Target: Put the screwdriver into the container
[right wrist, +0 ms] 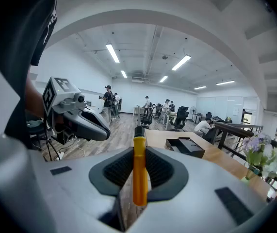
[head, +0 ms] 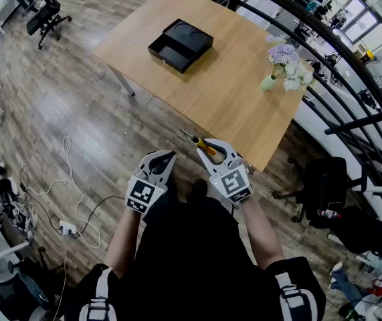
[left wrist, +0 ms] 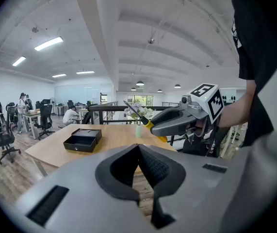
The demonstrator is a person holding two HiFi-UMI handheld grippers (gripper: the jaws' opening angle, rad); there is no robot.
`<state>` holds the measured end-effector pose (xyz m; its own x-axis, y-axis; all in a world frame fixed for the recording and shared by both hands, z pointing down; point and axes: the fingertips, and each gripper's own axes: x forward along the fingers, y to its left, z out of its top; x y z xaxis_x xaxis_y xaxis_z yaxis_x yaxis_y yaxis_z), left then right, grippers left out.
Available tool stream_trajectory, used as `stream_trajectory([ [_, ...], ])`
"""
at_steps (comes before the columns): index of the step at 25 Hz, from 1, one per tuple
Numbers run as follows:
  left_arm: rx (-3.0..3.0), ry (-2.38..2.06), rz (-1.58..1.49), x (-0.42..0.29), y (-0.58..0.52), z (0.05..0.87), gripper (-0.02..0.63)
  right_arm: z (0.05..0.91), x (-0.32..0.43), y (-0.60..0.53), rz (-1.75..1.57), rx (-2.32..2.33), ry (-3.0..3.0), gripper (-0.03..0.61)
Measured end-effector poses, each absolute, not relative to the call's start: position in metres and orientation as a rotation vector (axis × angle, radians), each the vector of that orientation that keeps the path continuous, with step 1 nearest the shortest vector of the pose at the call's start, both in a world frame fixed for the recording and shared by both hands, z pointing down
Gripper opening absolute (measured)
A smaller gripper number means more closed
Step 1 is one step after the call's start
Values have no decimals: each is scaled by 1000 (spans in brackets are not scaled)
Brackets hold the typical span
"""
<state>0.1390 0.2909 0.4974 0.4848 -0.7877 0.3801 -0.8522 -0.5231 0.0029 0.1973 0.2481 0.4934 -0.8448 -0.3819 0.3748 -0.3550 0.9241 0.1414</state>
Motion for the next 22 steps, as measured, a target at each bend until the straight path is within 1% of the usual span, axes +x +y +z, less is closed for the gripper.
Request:
stream_trajectory([
  [6,2546,-1470,487,164,298,486,23,489,229,265,-71,546,-2684,89],
  [12,2541,-1486,488,179,304,484,23,492,246,274,-96,522,-2671,89],
  [16,2534,-1474,492,180,305,488,23,502,247,277,-143,484,-2640,89],
  [22,2528,-1459,491,170,300,494,23,506,237,271,-113,500,-2643,89],
])
